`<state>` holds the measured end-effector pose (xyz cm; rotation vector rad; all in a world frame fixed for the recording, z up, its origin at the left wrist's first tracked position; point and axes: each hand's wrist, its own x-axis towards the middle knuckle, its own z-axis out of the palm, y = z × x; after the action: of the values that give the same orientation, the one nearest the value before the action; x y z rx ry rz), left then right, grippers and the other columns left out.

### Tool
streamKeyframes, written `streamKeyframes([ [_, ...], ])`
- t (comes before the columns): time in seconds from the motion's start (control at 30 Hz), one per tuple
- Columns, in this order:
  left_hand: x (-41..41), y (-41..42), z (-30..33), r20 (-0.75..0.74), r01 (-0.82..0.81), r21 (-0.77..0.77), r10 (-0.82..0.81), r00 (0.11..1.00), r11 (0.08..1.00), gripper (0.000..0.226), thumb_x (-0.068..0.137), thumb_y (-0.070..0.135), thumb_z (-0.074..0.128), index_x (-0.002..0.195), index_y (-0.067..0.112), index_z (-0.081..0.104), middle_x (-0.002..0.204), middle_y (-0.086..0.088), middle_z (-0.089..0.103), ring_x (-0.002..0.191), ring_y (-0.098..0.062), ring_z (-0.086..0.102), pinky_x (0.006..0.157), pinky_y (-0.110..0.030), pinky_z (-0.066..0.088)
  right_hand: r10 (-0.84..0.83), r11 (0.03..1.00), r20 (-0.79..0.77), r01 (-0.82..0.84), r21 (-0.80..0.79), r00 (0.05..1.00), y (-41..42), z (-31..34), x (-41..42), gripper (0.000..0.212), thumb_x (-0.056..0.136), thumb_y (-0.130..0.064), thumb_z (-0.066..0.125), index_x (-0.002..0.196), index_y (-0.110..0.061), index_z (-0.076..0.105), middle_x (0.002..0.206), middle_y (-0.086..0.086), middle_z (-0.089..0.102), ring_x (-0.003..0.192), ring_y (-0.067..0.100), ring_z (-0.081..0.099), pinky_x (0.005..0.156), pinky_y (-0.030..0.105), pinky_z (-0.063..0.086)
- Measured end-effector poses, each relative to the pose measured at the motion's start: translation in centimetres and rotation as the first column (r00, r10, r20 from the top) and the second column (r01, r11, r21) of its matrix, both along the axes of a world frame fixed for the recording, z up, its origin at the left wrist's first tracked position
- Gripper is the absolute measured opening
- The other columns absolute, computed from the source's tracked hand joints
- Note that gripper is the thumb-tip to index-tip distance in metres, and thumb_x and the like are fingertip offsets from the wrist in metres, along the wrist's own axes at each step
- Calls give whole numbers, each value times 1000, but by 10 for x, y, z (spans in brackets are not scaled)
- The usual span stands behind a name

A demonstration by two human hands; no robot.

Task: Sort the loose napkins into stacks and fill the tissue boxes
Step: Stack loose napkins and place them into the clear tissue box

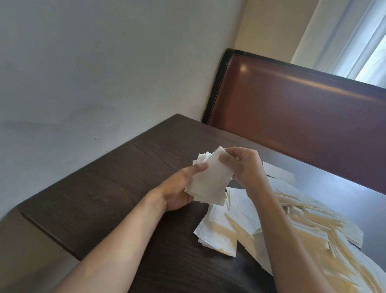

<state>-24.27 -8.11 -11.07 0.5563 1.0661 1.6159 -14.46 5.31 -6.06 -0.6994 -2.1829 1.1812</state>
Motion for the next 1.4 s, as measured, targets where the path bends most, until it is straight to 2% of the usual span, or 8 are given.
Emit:
streamKeyframes([
  [0.3,-2,3,-5,-79,25,-32,-28,997,999,47,91,29,68,131,5,60,113,-14,69,97,-25,68,79,-36,58,57,991,88,-67,118,994,3,-3,0,11,99,-21,58,101,-27,68,93,-15,60,84,10,59,61,31,57],
  [0.43,-12,11,-8,51,-332,-51,334,941,942,26,97,16,62,121,6,65,103,-13,74,85,-24,72,67,-34,61,-79,989,-36,83,121,996,18,-13,-5,20,99,-15,58,115,-15,70,109,0,68,98,16,63,78,23,48],
  [0.6,-24,8,-11,171,-620,-69,622,764,781,18,95,21,66,112,19,68,105,-4,73,93,-20,70,79,-33,58,-47,985,319,-9,171,946,23,-46,-8,34,103,-26,46,133,-15,60,134,4,61,124,24,55,100,28,42],
  [0.73,-20,7,-9,207,-614,-49,610,765,787,20,96,19,65,115,18,68,104,-2,74,94,-20,71,88,-35,56,-36,930,580,-184,317,814,23,-66,-15,32,102,-32,36,104,-20,66,106,-3,60,116,29,53,93,41,43],
  [0.93,-22,7,-12,211,-607,-51,603,770,793,24,96,20,65,119,17,67,105,-2,74,92,-18,71,71,-27,58,-89,968,326,4,253,941,23,-68,-13,18,93,-31,64,98,-16,72,104,1,67,105,23,60,80,30,42],
  [1.1,-22,7,-12,207,-597,-44,592,779,801,18,96,19,65,114,17,69,104,-2,74,91,-18,72,80,-30,58,-219,912,552,-32,408,804,23,-73,-13,51,94,-48,57,135,-19,53,145,1,47,135,30,37,105,41,33],
  [1.23,-22,7,-12,202,-589,-36,583,787,808,16,96,18,65,110,17,70,98,-2,75,86,-17,72,80,-31,58,-215,933,429,54,356,877,22,-73,-16,20,89,-35,65,81,-17,61,103,2,59,102,29,53,78,35,39],
  [1.4,-22,8,-12,195,-594,-16,586,787,804,24,97,18,62,120,14,67,108,-8,72,95,-24,70,80,-34,57,-197,978,78,201,-47,977,19,-54,-6,27,90,-26,70,79,-2,62,81,9,70,72,23,68,66,36,55],
])
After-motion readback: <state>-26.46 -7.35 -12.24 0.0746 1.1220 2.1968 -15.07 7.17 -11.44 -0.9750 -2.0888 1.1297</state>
